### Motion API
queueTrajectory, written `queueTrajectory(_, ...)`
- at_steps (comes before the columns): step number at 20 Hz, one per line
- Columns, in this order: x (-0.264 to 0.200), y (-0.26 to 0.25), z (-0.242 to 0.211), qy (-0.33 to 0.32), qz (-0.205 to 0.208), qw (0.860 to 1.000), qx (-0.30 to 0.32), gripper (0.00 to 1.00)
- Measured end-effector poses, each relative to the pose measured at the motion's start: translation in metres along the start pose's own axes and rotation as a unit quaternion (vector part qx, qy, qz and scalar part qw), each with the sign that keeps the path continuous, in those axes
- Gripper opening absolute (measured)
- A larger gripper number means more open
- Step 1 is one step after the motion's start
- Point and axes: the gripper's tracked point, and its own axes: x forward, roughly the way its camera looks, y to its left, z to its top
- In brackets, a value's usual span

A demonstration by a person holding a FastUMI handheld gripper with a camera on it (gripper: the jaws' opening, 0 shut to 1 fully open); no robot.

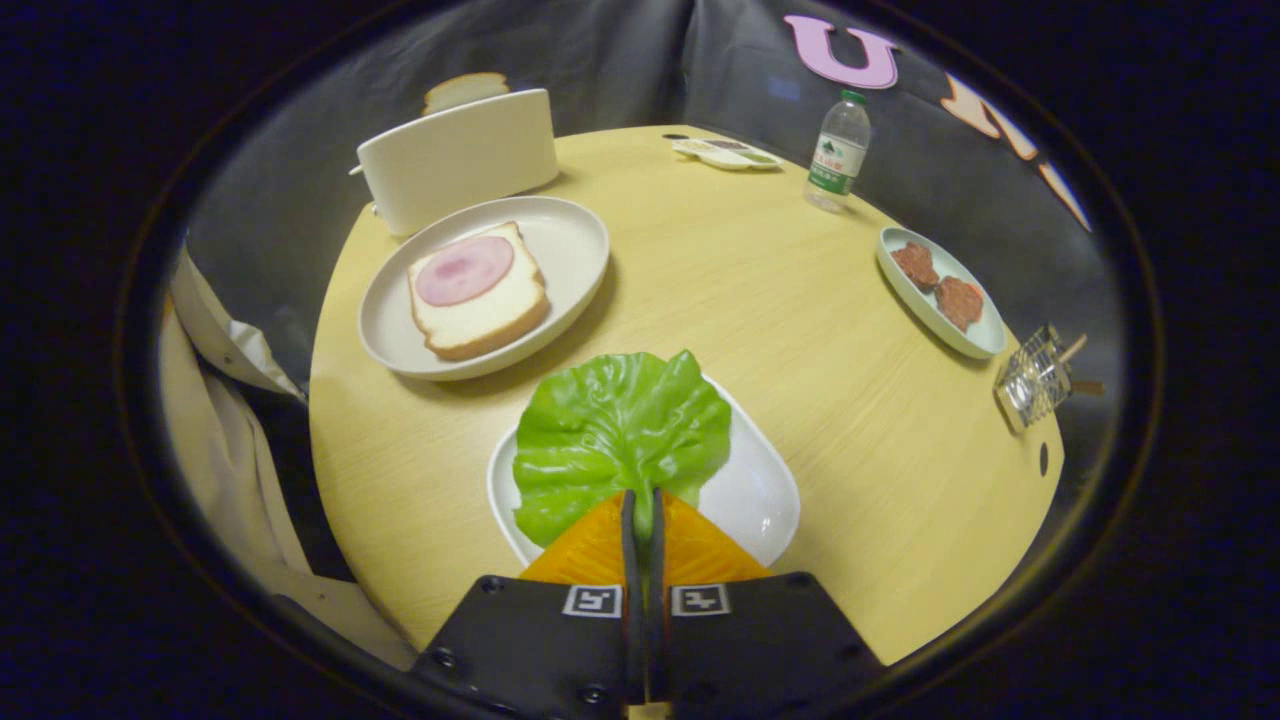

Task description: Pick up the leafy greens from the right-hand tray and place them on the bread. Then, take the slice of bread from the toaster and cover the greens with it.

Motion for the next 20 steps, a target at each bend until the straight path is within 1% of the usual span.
queueTrajectory(2,-0.001,0.002,0.001,0.001,-0.005,1.000,-0.005,0.04)
queueTrajectory(8,-0.024,0.008,0.013,-0.005,-0.027,1.000,-0.008,0.04)
queueTrajectory(16,-0.056,0.022,0.056,-0.029,-0.067,0.997,-0.017,0.04)
queueTrajectory(20,-0.064,0.034,0.082,-0.039,-0.077,0.996,-0.023,0.04)
